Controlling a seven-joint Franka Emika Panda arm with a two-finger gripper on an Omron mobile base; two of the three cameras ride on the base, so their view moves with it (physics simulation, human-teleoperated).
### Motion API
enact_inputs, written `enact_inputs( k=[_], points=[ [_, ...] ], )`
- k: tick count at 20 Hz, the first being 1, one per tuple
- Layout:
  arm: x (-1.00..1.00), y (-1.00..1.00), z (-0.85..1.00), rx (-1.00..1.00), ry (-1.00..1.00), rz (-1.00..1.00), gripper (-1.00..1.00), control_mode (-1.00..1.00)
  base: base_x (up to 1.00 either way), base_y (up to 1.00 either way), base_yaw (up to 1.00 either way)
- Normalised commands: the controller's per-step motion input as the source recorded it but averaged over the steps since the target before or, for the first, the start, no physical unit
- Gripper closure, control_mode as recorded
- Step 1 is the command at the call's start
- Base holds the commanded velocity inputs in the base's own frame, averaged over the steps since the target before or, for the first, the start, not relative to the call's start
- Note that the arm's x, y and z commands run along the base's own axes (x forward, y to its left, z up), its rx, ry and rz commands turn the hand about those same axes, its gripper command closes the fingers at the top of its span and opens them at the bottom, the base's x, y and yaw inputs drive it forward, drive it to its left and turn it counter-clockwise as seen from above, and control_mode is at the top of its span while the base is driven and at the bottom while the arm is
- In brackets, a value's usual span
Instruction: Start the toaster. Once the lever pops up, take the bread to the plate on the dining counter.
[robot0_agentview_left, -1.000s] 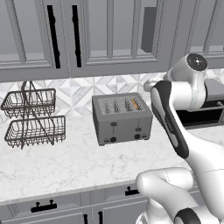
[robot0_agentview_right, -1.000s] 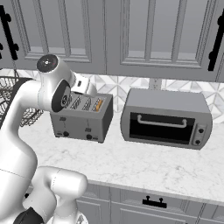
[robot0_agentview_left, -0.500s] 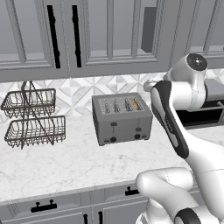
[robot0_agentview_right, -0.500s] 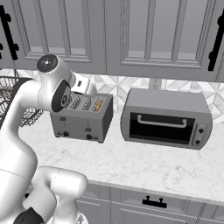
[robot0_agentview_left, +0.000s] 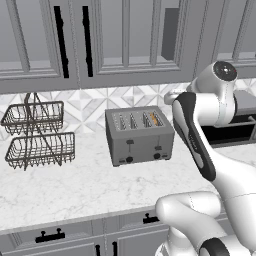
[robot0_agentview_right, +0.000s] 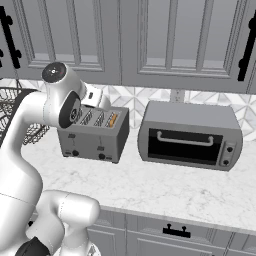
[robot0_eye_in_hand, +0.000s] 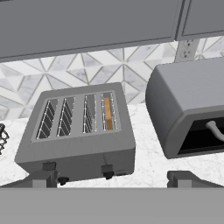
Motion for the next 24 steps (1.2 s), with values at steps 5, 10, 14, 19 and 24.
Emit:
enact_inputs(
  k=[5,10,14,19,24],
  points=[
    [0.00,0.00,0.00,0.00,0.00,0.00,-1.00,-1.00,0.00,0.00,0.00],
    [0.00,0.00,0.00,0.00,0.00,0.00,-1.00,-1.00,0.00,0.00,0.00],
    [0.00,0.00,0.00,0.00,0.00,0.00,-1.00,-1.00,0.00,0.00,0.00],
    [0.00,0.00,0.00,0.00,0.00,0.00,-1.00,-1.00,0.00,0.00,0.00],
    [0.00,0.00,0.00,0.00,0.00,0.00,-1.00,-1.00,0.00,0.00,0.00]
  ],
)
